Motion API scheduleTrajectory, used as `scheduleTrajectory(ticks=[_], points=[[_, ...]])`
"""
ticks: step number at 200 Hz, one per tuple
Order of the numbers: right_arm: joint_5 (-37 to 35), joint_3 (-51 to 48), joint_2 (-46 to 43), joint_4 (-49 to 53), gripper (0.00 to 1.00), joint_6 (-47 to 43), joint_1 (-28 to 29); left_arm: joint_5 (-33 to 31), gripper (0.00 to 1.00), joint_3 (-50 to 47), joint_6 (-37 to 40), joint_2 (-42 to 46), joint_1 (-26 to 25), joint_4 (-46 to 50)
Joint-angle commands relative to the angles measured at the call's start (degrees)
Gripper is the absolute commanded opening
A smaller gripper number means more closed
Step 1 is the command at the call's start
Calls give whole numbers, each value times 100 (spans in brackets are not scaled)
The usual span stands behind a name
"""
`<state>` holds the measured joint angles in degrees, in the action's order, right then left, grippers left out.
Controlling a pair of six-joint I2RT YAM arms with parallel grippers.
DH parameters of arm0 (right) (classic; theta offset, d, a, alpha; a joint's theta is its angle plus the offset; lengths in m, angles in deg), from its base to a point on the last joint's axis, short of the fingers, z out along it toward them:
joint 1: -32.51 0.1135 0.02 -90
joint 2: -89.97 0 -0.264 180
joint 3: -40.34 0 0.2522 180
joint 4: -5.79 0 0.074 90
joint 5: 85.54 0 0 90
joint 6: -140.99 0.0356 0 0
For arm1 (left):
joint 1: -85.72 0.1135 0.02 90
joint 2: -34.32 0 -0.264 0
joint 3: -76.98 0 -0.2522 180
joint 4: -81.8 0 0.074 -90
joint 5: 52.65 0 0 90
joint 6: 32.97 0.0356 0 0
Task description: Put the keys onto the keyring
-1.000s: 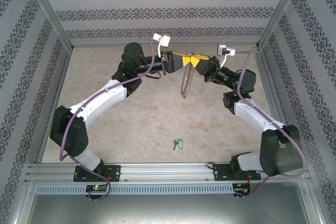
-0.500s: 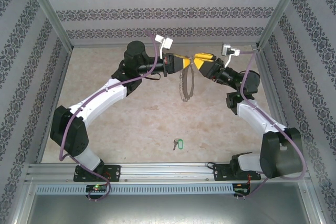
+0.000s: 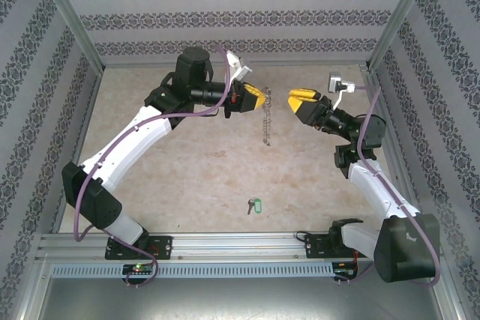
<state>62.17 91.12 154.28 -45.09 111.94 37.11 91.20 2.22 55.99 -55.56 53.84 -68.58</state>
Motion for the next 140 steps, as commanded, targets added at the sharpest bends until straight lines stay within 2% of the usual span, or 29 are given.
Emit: scheduleTrajectory(ticks=[1, 42, 104, 140], points=[[196, -188, -93, -5, 48, -110, -38, -42, 0, -150, 795, 453, -61, 108], [201, -331, -18, -57, 47, -135, 131, -403, 0, -574, 933, 738, -64, -387], [363, -173, 226, -51, 41, -360, 595, -420, 0, -494, 1074, 711, -76, -257], [311, -102, 326, -66, 39, -401, 671, -433, 0, -461, 1114, 694, -82, -172]])
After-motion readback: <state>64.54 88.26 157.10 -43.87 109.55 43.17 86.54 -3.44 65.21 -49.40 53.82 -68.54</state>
